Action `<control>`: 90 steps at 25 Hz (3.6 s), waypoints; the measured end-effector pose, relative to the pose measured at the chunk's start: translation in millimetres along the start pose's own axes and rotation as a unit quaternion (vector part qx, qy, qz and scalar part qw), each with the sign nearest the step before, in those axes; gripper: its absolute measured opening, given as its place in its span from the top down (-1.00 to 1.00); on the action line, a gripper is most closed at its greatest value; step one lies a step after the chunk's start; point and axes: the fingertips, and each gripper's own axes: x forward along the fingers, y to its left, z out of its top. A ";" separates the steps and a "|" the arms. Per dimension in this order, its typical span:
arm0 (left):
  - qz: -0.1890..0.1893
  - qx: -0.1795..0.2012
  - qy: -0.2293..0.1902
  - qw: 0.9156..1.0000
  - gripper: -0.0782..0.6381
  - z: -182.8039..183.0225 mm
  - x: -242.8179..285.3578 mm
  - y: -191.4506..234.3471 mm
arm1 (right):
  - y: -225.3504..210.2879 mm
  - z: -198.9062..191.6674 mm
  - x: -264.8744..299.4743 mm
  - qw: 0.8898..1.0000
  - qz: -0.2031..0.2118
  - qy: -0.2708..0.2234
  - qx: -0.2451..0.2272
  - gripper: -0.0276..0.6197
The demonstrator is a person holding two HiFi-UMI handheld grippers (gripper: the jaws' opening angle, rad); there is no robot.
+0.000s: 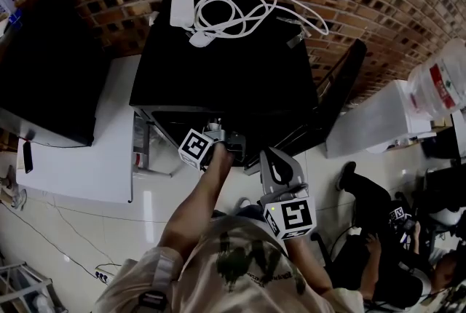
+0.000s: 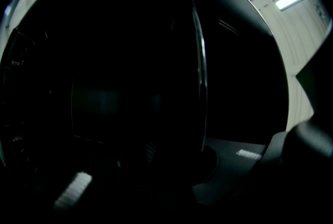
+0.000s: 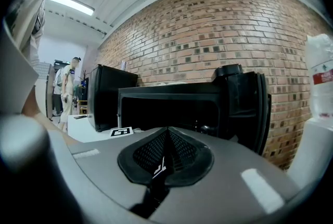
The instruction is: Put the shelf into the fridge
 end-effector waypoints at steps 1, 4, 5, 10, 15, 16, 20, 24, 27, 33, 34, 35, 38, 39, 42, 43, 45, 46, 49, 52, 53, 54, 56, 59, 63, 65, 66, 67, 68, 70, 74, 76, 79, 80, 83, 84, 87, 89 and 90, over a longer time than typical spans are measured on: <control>0.000 0.001 0.000 1.000 0.73 0.3 1.3 0.1 | -0.7 0.2 0.0 1.000 -0.001 -0.001 -0.001 0.91; -0.001 0.006 0.001 1.000 0.74 0.6 3.9 -0.4 | -1.9 0.3 0.2 1.000 -0.003 0.000 -0.003 0.91; -0.002 0.007 0.002 1.000 0.74 0.4 4.2 -0.8 | -1.9 0.0 0.3 1.000 -0.003 0.001 -0.003 0.91; -0.022 -0.001 0.001 1.000 0.72 -0.3 4.0 -3.1 | 0.2 -1.3 0.6 1.000 0.000 0.002 -0.002 0.91; -0.042 -0.037 -0.007 0.998 0.52 -2.5 3.0 -10.8 | 2.2 -1.9 -0.4 1.000 0.002 0.003 -0.001 0.91; -0.040 -0.034 -0.007 0.999 0.46 -2.1 1.5 -9.6 | 2.1 -2.2 -0.7 1.000 0.002 0.004 -0.001 0.91; -0.028 -0.012 -0.006 1.000 0.44 0.8 -7.1 -3.6 | 3.2 -2.2 -1.9 1.000 0.002 0.005 0.000 0.91; -0.031 -0.010 0.002 0.999 0.44 -2.8 -15.6 -7.9 | 9.1 -2.5 -4.8 1.000 0.005 0.007 0.002 0.91; -0.024 0.002 0.012 1.000 0.44 -5.1 -23.3 -6.8 | 15.7 -2.8 -7.8 1.000 0.007 0.006 0.003 0.91; -0.005 0.021 0.025 0.999 0.44 -7.0 -47.9 -4.3 | 29.6 -2.2 -18.6 1.000 0.009 0.005 0.006 0.91; -0.004 0.023 0.028 0.999 0.44 -8.0 -52.2 -5.7 | 31.6 -1.5 -20.8 1.000 0.009 0.004 0.006 0.91; -0.004 0.023 0.030 0.999 0.44 -9.1 -56.5 -7.7 | 33.8 -0.5 -23.0 1.000 0.008 0.002 0.007 0.91; -0.009 0.013 0.038 0.999 0.44 -13.5 -71.3 -17.4 | 41.5 2.3 -30.4 1.000 0.005 -0.002 0.009 0.91; -0.010 0.009 0.041 0.999 0.44 -14.7 -76.9 -21.4 | 44.4 3.2 -33.1 1.000 0.004 -0.003 0.010 0.91; -0.012 0.013 0.046 0.999 0.44 -15.8 -96.6 -35.3 | 53.6 5.8 -41.2 1.000 0.001 -0.004 0.015 0.91; -0.017 0.006 0.047 0.999 0.46 -17.4 -103.2 -42.3 | 57.0 6.3 -44.0 1.000 0.000 -0.003 0.016 0.91; -0.030 -0.016 0.051 0.998 0.48 -21.7 -115.1 -56.6 | 63.9 6.6 -49.4 1.000 -0.003 -0.003 0.019 0.91; -0.037 -0.027 0.054 0.997 0.48 -23.4 -120.5 -63.7 | 67.5 6.3 -51.7 1.000 -0.006 -0.003 0.022 0.91; -0.050 -0.037 0.063 0.996 0.51 -23.0 -136.8 -83.4 | 80.0 5.4 -57.2 1.000 -0.012 -0.003 0.029 0.91; -0.059 -0.041 0.070 0.995 0.56 -18.7 -153.8 -100.9 | 93.4 5.6 -60.0 0.999 -0.016 -0.001 0.032 0.91; -0.061 -0.043 0.071 0.995 0.57 -16.5 -159.3 -105.8 | 97.7 5.2 -60.5 0.999 -0.017 -0.001 0.034 0.91; -0.063 -0.045 0.072 0.994 0.59 -14.2 -164.6 -110.1 | 102.1 4.8 -61.0 0.999 -0.017 0.000 0.035 0.91; -0.067 -0.045 0.076 0.994 0.65 -10.1 -174.3 -118.5 | 110.2 4.4 -62.1 0.999 -0.018 0.001 0.037 0.91; -0.077 -0.041 0.082 0.993 0.74 -5.3 -187.9 -131.0 | 121.2 5.8 -64.5 0.999 -0.018 0.003 0.039 0.91; -0.086 -0.042 0.084 0.992 0.78 -2.1 -202.4 -141.8 | 130.3 8.1 -68.1 0.999 -0.017 0.004 0.036 0.91; -0.087 -0.042 0.086 0.992 0.78 -3.2 -209.7 -146.4 | 132.7 8.8 -72.1 0.999 -0.016 0.005 0.034 0.91; -0.086 -0.041 0.086 0.992 0.78 -3.7 -213.3 -147.7 | 133.6 9.4 -74.1 0.999 -0.016 0.005 0.032 0.91; -0.085 -0.040 0.086 0.992 0.78 -3.6 -216.7 -148.8 | 134.7 10.0 -76.0 0.999 -0.015 0.005 0.031 0.91; -0.084 -0.041 0.085 0.992 0.78 -3.0 -220.0 -150.2 | 136.0 10.7 -77.9 0.999 -0.013 0.005 0.030 0.91; -0.087 -0.041 0.081 0.992 0.78 -1.0 -226.1 -154.0 | 139.0 12.0 -81.5 1.000 -0.010 0.003 0.028 0.91; -0.089 -0.035 0.073 0.993 0.78 -1.9 -240.1 -161.3 | 144.9 13.7 -93.5 1.000 0.000 -0.004 0.031 0.91; -0.088 -0.031 0.068 0.993 0.78 -5.2 -250.5 -164.6 | 148.0 12.1 -103.5 0.999 0.006 -0.006 0.034 0.91; -0.087 -0.024 0.063 0.994 0.78 -16.2 -268.6 -170.8 | 149.6 7.8 -124.3 0.999 0.011 -0.009 0.036 0.91; -0.086 -0.023 0.062 0.994 0.78 -21.3 -275.3 -172.5 | 149.4 6.3 -132.5 0.999 0.011 -0.011 0.036 0.91; -0.084 -0.018 0.063 0.994 0.78 -37.9 -297.4 -176.5 | 149.3 2.1 -159.5 0.999 0.012 -0.017 0.038 0.91; -0.084 -0.016 0.063 0.994 0.78 -44.4 -304.8 -178.1 | 148.8 0.7 -169.4 0.999 0.012 -0.020 0.039 0.91; -0.087 -0.015 0.062 0.994 0.78 -65.9 -326.7 -183.9 | 145.7 -3.3 -200.6 0.999 0.014 -0.027 0.042 0.91; -0.087 -0.013 0.061 0.994 0.78 -78.9 -342.1 -187.9 | 145.4 -5.6 -220.7 0.998 0.017 -0.032 0.043 0.91; -0.087 -0.011 0.060 0.994 0.78 -84.1 -350.0 -189.8 | 146.3 -6.7 -230.1 0.998 0.018 -0.034 0.043 0.91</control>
